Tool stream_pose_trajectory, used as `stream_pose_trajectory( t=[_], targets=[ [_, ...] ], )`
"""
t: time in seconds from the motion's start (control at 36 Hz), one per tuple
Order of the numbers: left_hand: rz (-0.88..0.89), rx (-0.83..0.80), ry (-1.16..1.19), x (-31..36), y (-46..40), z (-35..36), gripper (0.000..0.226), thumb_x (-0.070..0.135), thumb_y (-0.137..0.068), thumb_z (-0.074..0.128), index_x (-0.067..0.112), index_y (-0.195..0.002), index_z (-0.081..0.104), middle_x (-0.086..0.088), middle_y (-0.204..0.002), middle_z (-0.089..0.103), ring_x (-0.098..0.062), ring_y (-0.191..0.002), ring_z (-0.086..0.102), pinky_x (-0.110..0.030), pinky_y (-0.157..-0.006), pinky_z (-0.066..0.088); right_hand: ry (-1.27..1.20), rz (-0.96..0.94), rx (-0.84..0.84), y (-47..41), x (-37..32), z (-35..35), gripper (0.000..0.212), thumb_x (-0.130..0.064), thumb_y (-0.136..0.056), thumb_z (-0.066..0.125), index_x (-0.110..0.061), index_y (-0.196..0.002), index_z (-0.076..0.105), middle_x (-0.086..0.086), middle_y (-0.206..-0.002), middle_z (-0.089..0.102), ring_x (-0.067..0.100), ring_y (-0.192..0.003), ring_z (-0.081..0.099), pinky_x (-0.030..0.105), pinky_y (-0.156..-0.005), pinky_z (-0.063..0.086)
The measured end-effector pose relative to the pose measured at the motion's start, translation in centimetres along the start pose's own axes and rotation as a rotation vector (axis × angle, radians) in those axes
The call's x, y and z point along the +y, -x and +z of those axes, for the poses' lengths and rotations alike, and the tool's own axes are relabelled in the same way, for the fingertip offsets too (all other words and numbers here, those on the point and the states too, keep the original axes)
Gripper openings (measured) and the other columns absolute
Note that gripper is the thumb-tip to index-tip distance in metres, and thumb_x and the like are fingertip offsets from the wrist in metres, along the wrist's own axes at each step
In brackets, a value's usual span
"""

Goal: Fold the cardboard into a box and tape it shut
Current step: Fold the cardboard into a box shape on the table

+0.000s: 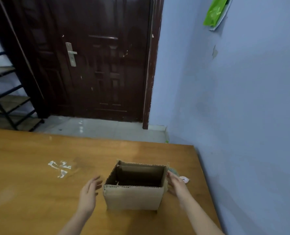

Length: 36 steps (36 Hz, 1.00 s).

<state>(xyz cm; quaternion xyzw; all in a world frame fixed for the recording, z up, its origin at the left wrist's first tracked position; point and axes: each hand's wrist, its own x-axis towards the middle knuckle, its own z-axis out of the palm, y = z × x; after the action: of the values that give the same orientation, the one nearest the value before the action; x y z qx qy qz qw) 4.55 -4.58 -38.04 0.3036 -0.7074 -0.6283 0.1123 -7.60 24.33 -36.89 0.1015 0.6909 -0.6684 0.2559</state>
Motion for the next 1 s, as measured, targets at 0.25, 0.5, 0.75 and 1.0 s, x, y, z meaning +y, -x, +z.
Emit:
stream_pose_trajectory(
  t=[0.25,0.5,0.75,1.0],
  targets=[
    [0.168,-0.18,0.072,4.9,-0.7,3.6,0.044,0.005,-0.092,0.054,0.025,-0.13,0.047,0.007,-0.126,0.053,-0.011,-0.12,0.047,-0.027,-0.098,0.041,0.061,-0.173,-0.084,2.2,-2.1,2.2,0.073,-0.04,-0.091,0.057,-0.034,-0.15,0.014,-0.012,-0.153,0.022,0.007,-0.138,0.023,0.025,-0.106,0.022],
    [0.27,-0.286,-0.244,5.9,0.5,3.4,0.046,-0.01,-0.082,0.049,0.026,-0.111,0.055,0.005,-0.137,0.03,-0.017,-0.127,0.033,-0.044,-0.104,0.04,0.296,-0.197,-0.167,2.8,-2.5,2.6,0.078,-0.022,-0.093,0.057,-0.035,-0.151,0.007,-0.009,-0.159,0.01,0.014,-0.146,0.011,0.033,-0.115,0.018],
    [0.252,-0.413,-0.516,6.3,0.1,3.4,0.051,0.008,-0.089,0.053,0.032,-0.133,0.044,0.005,-0.142,0.02,-0.014,-0.13,0.016,-0.03,-0.107,0.024,0.411,-0.124,-0.258,2.8,-3.2,2.7,0.087,-0.03,-0.094,0.056,-0.037,-0.149,-0.011,-0.007,-0.16,-0.008,0.019,-0.148,-0.001,0.04,-0.118,0.012],
    [0.223,-0.596,-0.756,7.1,-0.7,3.1,0.064,0.04,-0.088,0.056,0.045,-0.144,0.025,0.014,-0.127,0.036,-0.005,-0.118,0.034,-0.025,-0.105,0.033,0.43,-0.087,-0.257,2.8,-3.4,2.9,0.084,-0.031,-0.094,0.054,-0.036,-0.149,-0.009,-0.006,-0.16,-0.006,0.02,-0.148,0.001,0.04,-0.118,0.011]
  ],
)
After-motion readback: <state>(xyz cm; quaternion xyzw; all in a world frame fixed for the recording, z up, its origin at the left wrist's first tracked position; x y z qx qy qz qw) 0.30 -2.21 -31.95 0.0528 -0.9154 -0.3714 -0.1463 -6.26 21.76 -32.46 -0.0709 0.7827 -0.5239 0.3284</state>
